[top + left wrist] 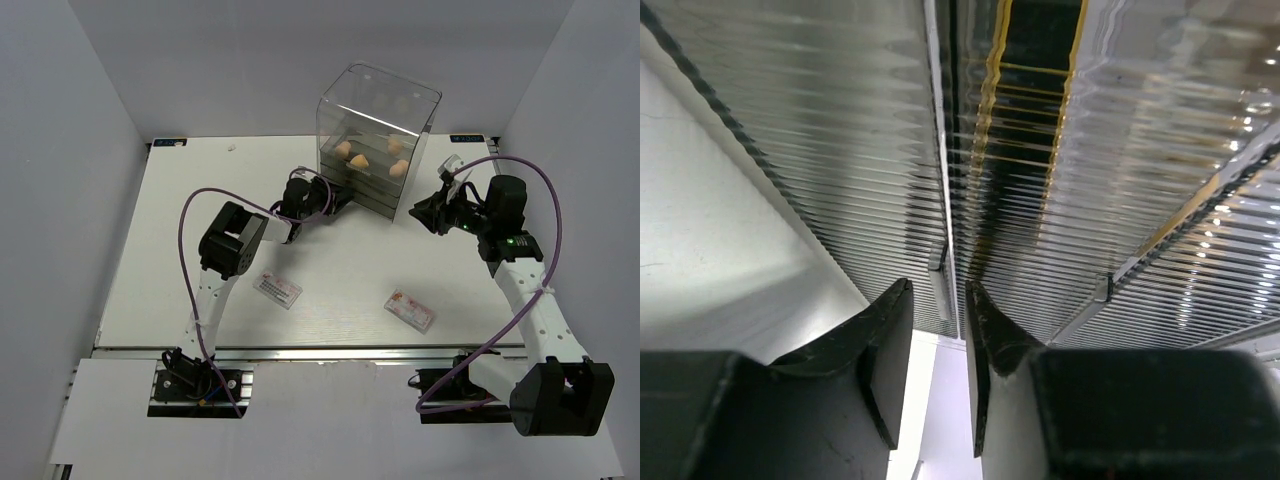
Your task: Organize the makeup
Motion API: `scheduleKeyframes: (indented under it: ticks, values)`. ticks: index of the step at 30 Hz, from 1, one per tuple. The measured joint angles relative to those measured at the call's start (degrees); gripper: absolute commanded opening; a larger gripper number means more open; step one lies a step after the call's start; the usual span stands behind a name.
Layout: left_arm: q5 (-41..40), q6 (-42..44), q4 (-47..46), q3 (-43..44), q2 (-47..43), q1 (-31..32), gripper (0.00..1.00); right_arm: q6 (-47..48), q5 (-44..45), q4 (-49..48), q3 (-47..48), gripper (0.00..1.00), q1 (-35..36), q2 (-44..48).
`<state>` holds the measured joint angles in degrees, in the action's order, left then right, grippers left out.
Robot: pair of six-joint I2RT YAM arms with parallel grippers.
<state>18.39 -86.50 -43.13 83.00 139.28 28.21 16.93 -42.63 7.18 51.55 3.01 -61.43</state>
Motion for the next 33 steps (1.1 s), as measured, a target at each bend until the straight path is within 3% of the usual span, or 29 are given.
scheduleKeyframes:
  ticks: [13,14,17,27,33]
  values:
    - [-0.9,-0.2,-1.4,0.3,0.7,0.0,0.13,-0.1,-0.1,0.0,-0.2,0.30,-0.1,0.5]
    - [-1.0,-0.2,-1.8,0.3,0.9,0.0,0.06,-0.1,-0.1,0.0,-0.4,0.30,-0.1,0.8]
    - [-1.5,-0.3,-2.5,-0.1,0.9,0.0,0.00,-0.2,-0.2,0.2,-1.0,0.30,-0.2,1.4]
    - [-3.5,-1.6,-11.2,-8.5,-1.2,0.2,0.00,-0.4,-0.6,0.4,-1.8,0.30,-0.3,2.3]
    - [-4.3,-1.6,-14.1,-17.4,-6.0,0.2,0.00,1.1,-2.2,2.6,-2.5,0.44,-0.4,2.8]
